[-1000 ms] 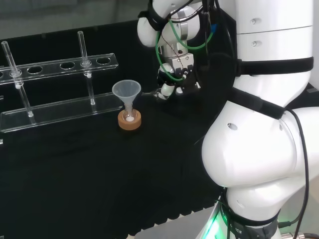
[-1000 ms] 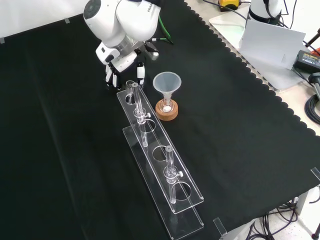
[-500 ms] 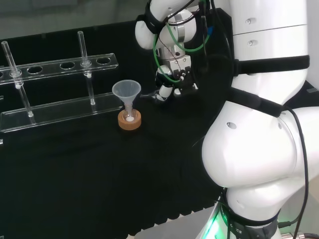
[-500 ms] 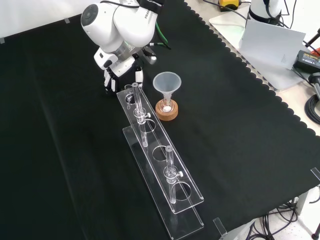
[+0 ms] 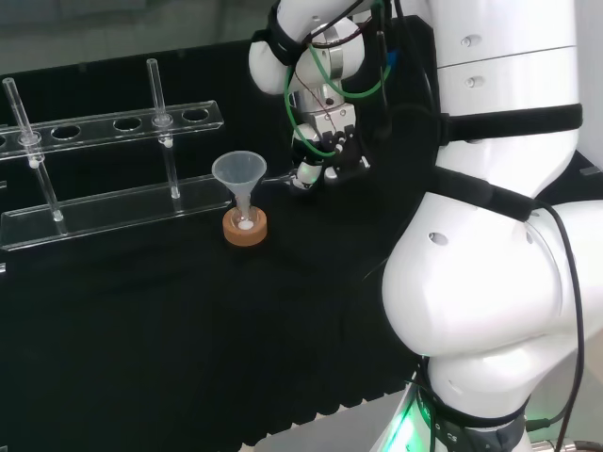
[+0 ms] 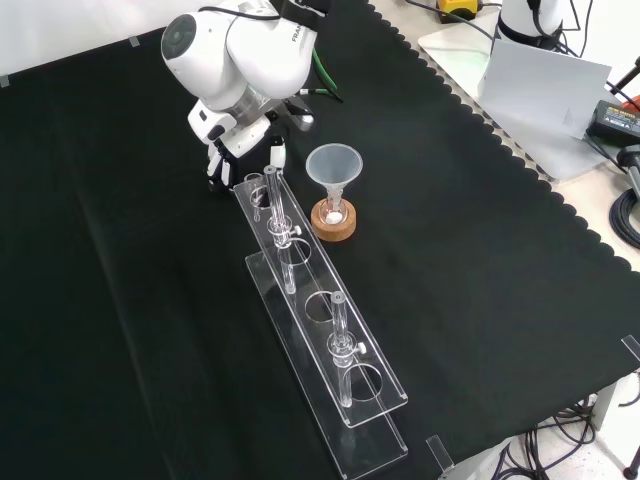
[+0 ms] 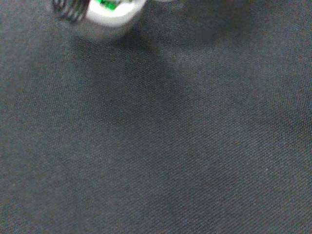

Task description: Put the weighing funnel back on the table.

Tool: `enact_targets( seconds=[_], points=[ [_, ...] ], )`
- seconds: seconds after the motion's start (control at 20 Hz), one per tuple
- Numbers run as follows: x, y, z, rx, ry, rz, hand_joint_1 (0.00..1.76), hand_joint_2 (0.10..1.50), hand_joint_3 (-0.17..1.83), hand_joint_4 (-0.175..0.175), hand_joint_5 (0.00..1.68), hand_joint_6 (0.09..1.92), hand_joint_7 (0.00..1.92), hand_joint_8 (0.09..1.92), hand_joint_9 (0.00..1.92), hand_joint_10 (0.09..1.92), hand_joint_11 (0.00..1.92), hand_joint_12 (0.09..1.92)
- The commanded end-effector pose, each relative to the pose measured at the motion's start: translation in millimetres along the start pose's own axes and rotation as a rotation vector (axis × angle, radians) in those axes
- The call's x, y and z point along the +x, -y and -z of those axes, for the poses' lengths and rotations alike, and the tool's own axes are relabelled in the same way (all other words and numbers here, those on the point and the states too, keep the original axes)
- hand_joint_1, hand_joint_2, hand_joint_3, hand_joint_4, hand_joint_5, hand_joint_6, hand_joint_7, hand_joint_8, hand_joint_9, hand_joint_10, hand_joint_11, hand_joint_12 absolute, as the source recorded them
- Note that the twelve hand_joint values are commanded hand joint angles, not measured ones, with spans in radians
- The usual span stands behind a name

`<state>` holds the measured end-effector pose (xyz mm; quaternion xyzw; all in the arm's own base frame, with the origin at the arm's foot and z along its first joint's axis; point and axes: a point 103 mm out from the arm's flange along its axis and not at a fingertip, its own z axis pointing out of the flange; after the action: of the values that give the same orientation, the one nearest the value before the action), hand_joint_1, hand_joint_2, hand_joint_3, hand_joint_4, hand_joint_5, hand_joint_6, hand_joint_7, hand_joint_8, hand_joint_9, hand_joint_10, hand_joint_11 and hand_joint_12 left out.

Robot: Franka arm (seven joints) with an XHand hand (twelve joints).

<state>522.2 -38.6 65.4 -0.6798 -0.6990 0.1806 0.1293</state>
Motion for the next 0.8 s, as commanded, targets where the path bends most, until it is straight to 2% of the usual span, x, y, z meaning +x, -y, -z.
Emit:
enact_targets(
  seconds=[0.05,0.2,0.35,0.6,0.8],
  points=[
    [6,5,3,0.034,0.035,-0.005,0.89,0.82,0.43,-0.024,0.51,0.56,0.32,0.71,0.73,0.46,0.64,1.17],
    [4,11,8,0.029,0.047,-0.015,0.87,0.79,0.49,-0.033,0.38,0.37,0.21,0.70,0.59,0.55,0.53,1.24],
    [1,18,14,0.027,0.061,-0.022,0.86,0.76,0.52,-0.037,0.35,0.23,0.14,0.69,0.50,0.61,0.46,1.28],
    [-5,35,27,0.026,0.051,-0.030,0.86,0.72,0.54,-0.046,0.31,0.10,0.05,0.67,0.39,0.65,0.37,1.31],
    [-11,55,44,0.000,0.039,-0.045,0.83,0.69,0.54,-0.050,0.26,0.09,0.00,0.60,0.29,0.68,0.27,1.34]
  ],
)
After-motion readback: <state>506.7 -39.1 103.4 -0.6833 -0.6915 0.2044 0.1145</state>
